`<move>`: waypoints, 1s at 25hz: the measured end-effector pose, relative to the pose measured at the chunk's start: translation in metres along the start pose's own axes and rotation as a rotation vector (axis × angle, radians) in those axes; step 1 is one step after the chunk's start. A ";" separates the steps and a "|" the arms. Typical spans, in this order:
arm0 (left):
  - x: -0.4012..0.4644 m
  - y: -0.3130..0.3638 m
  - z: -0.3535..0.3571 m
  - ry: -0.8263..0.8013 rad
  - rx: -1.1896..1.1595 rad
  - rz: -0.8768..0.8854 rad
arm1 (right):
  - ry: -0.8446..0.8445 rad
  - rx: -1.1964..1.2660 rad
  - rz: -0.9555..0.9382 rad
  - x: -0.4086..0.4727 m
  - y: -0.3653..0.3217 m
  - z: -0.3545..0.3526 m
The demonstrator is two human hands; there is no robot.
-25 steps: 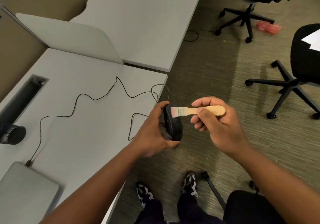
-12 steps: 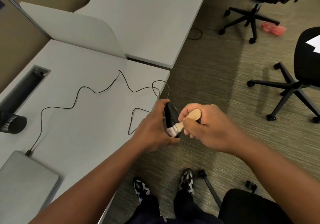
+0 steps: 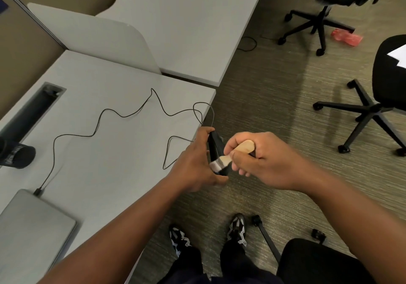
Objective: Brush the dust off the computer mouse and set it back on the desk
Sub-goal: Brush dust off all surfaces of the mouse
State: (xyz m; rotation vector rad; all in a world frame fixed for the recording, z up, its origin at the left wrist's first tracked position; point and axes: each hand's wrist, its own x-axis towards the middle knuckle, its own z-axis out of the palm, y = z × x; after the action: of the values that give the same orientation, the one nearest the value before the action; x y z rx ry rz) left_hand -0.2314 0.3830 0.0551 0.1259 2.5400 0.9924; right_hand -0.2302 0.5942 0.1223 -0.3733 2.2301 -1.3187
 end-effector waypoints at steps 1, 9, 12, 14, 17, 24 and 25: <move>-0.001 0.000 0.000 0.001 -0.002 -0.004 | -0.029 -0.014 0.023 -0.002 -0.001 -0.002; -0.002 0.003 -0.002 -0.013 0.023 0.009 | 0.181 0.048 -0.107 0.002 -0.001 -0.017; -0.001 0.002 -0.003 0.001 0.021 -0.004 | 0.102 0.019 -0.067 0.000 0.005 -0.011; 0.000 0.001 -0.003 -0.001 0.024 -0.007 | 0.030 -0.001 -0.028 -0.003 0.005 -0.014; 0.001 0.001 -0.003 -0.003 0.012 -0.009 | -0.053 -0.101 0.027 -0.007 0.007 -0.019; 0.003 0.001 -0.003 -0.022 -0.003 0.002 | 0.134 0.081 -0.133 0.000 0.009 -0.027; 0.004 0.001 -0.003 -0.023 -0.005 0.007 | 0.090 0.064 -0.113 0.002 0.012 -0.025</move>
State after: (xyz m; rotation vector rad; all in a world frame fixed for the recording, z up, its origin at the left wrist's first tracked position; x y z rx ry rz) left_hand -0.2359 0.3826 0.0565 0.1436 2.5180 0.9944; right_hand -0.2457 0.6173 0.1216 -0.4300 2.2625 -1.4885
